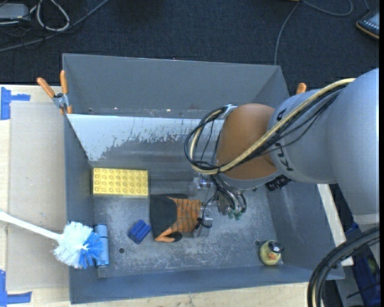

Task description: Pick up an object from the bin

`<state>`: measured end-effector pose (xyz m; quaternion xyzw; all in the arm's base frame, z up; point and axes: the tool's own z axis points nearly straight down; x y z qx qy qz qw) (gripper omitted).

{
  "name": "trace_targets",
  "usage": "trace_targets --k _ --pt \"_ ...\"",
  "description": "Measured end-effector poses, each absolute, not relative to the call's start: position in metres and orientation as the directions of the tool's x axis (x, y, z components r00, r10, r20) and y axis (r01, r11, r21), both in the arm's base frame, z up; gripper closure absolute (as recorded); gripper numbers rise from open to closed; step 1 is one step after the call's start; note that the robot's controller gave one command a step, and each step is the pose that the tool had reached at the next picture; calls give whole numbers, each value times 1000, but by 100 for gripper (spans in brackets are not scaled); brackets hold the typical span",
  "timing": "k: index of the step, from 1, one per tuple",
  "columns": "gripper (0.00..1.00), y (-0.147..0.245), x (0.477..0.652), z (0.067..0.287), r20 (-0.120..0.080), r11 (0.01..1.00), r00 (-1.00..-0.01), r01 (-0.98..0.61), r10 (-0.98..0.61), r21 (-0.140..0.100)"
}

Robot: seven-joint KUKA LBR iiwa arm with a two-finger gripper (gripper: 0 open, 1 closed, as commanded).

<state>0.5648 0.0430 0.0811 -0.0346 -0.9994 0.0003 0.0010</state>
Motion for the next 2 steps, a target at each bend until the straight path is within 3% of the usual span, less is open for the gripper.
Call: trace_targets --k 1,2 --pt "100 63 562 69 5 994 -994 107 107 -1" --pt "100 63 562 69 5 994 -994 107 107 -1"
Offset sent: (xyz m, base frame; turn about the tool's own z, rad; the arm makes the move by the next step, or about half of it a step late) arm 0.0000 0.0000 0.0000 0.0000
